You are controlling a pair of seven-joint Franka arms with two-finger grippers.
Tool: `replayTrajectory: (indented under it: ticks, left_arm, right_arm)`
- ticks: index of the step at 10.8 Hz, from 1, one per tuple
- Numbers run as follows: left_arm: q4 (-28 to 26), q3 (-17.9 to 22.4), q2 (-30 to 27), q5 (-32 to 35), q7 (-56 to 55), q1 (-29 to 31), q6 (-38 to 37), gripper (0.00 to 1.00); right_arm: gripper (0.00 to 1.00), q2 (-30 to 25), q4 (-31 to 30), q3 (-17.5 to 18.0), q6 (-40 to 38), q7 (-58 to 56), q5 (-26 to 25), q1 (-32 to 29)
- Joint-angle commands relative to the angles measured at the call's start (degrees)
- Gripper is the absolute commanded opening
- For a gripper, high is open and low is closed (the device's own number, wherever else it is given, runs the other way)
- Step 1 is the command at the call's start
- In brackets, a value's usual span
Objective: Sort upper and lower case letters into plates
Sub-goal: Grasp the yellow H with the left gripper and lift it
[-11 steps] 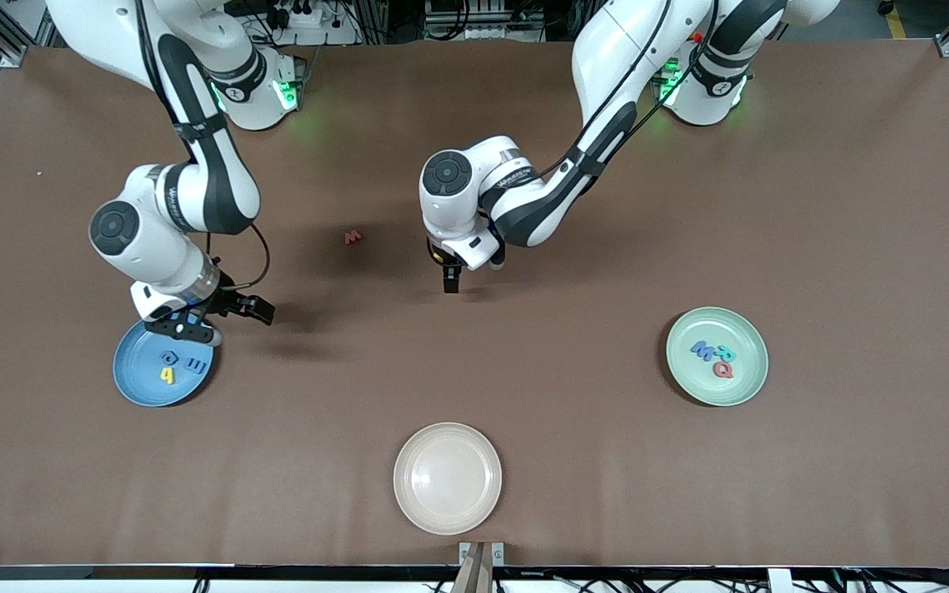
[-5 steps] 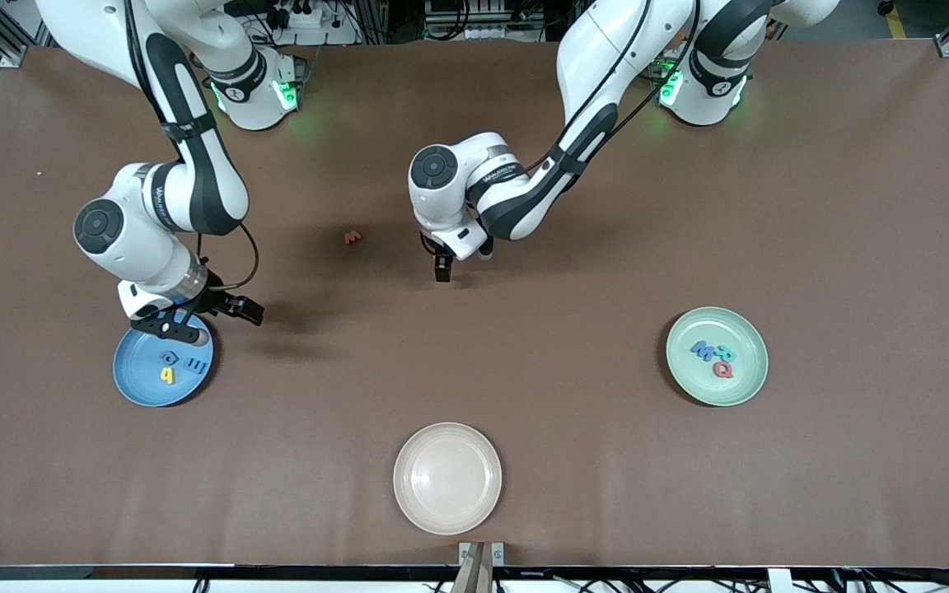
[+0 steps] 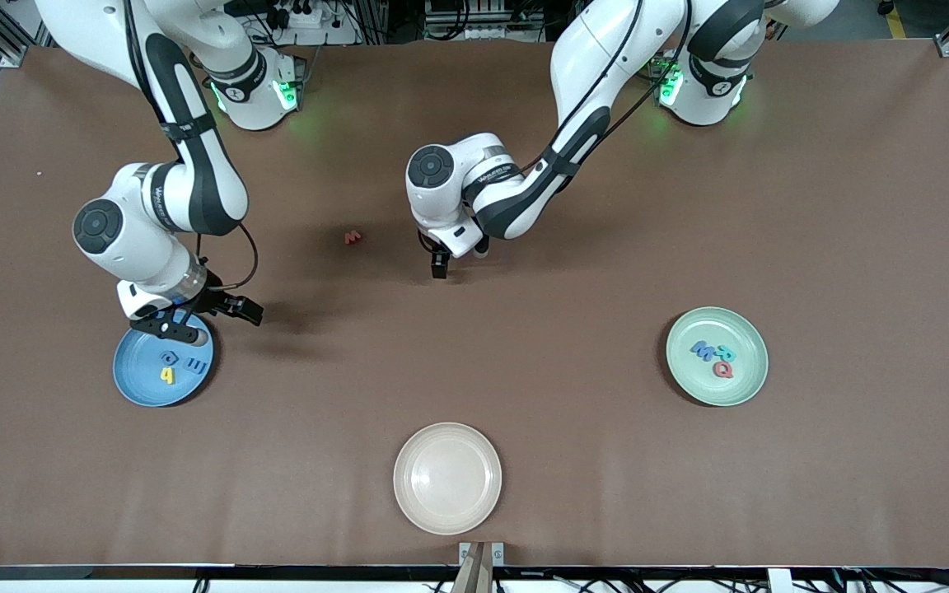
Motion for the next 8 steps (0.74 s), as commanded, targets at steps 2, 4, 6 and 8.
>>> replayTrajectory:
  ticks: [2, 4, 6, 8]
  left_arm:
    - [1.5, 0.7, 1.6, -0.8, -0.7, -1.2, 0.8, 0.86]
    - [1.5, 0.7, 1.6, -0.7, -0.4, -1.2, 0.9, 0.58]
    - [1.5, 0.7, 1.6, -0.5, -0.2, -1.1, 0.9, 0.0]
    - [1.4, 1.3, 1.6, -0.3, 3.2, -1.1, 0.9, 0.0]
  right_arm:
    - [1.0, -1.8, -1.5, 0.1, 0.0, -0.3, 0.5, -0.4]
    - [1.0, -1.7, -1.5, 0.0, 0.0, -0.3, 0.5, -0.4]
    - [1.0, -1.6, -1.2, 0.1, 0.0, -0.1, 0.6, -1.1]
    - [1.0, -1.7, -0.6, 0.1, 0.0, 2.4, 0.7, -0.8]
